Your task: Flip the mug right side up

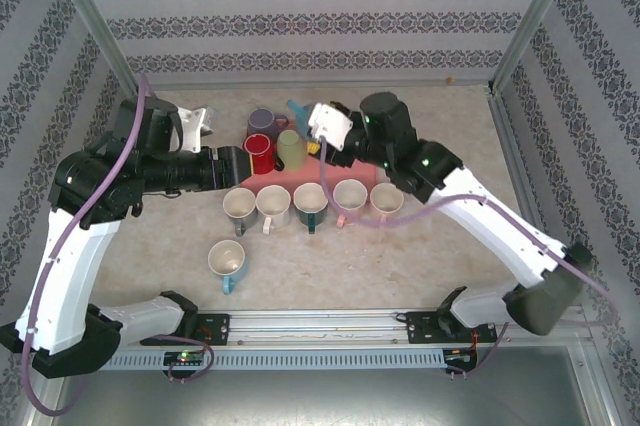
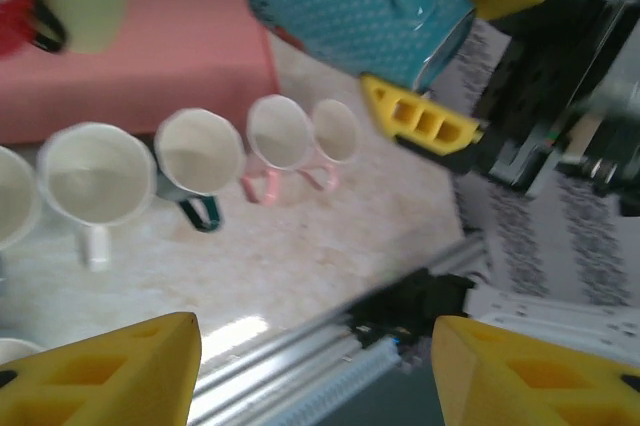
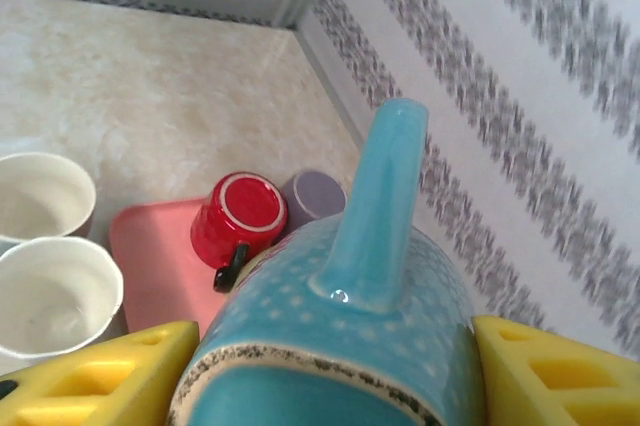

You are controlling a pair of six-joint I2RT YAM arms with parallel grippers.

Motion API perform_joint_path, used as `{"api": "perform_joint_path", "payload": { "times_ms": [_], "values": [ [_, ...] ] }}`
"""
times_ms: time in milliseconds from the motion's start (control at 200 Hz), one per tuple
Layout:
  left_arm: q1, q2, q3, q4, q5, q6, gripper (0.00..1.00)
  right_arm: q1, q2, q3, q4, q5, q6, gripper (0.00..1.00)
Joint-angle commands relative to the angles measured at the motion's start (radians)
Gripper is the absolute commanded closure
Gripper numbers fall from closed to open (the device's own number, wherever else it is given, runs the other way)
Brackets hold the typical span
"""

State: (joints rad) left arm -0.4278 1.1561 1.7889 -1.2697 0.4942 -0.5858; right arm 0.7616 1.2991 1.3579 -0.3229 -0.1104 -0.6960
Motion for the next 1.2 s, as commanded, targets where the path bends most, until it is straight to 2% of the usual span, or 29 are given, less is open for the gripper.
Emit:
{"api": "perform_joint_path", "payload": {
  "times_ms": [0, 140, 255, 440, 659, 779, 914, 1039, 1199],
  "values": [
    [0.029, -0.018, -0.048, 0.089, 0.202, -0.105, 0.37, 0.033, -0.090, -0.040, 0.168, 0.009, -0.186, 0.62],
    [0.070, -0.045, -0.149, 0.223, 0.374, -0.230, 0.38, 0.088, -0.170, -0.095, 0.147, 0.019, -0.259, 0.63],
    [0.091, -0.087, -0.286, 0.432, 0.532, -0.372, 0.39, 0.119, -0.238, -0.129, 0.104, 0.026, -0.307, 0.64],
    [0.107, -0.130, -0.424, 0.678, 0.631, -0.522, 0.41, 0.176, -0.330, -0.170, 0.019, 0.057, -0.370, 0.67],
    [0.111, -0.130, -0.501, 0.821, 0.717, -0.618, 0.41, 0.250, -0.375, -0.188, -0.049, 0.102, -0.423, 0.68],
    [0.112, -0.141, -0.548, 0.818, 0.723, -0.633, 0.42, 0.285, -0.393, -0.200, -0.072, 0.120, -0.449, 0.68],
    [0.112, -0.161, -0.646, 0.956, 0.734, -0.758, 0.44, 0.307, -0.407, -0.213, -0.083, 0.146, -0.482, 0.69],
    [0.112, -0.155, -0.666, 0.934, 0.735, -0.759, 0.46, 0.314, -0.412, -0.222, -0.076, 0.155, -0.495, 0.69],
    [0.113, -0.144, -0.700, 1.034, 0.731, -0.845, 0.47, 0.330, -0.412, -0.239, -0.072, 0.169, -0.517, 0.69]
  ]
}}
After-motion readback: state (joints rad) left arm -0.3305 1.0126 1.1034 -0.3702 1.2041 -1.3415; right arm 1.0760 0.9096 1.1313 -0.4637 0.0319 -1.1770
